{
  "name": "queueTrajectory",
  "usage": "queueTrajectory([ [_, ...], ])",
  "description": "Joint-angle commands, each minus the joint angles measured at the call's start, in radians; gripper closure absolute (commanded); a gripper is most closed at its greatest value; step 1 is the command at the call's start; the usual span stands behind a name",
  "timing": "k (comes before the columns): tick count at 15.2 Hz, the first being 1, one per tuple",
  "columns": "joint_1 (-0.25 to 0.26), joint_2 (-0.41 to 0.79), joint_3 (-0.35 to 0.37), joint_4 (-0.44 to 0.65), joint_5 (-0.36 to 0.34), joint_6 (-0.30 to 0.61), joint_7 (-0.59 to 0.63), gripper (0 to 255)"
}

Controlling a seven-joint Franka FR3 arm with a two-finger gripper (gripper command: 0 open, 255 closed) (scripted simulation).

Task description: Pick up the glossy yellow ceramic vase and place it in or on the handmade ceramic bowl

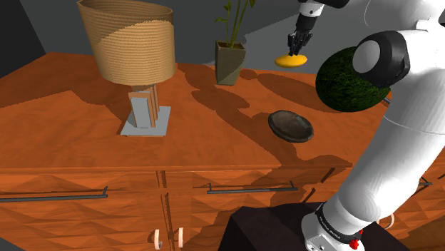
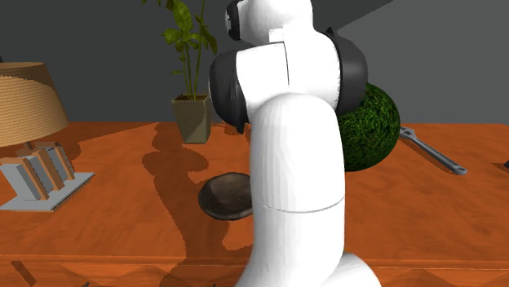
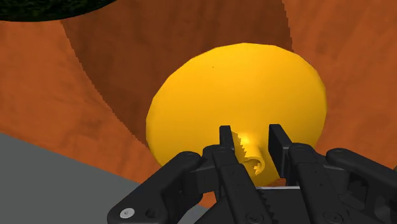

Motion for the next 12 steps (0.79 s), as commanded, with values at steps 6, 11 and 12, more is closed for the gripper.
queueTrajectory([
  [6,0.103,-0.328,0.049,-0.378,-0.137,0.067,0.138,255],
  [11,0.129,-0.521,0.113,-0.56,-0.196,0.056,0.236,255],
  [12,0.132,-0.557,0.127,-0.592,-0.203,0.05,0.255,255],
])
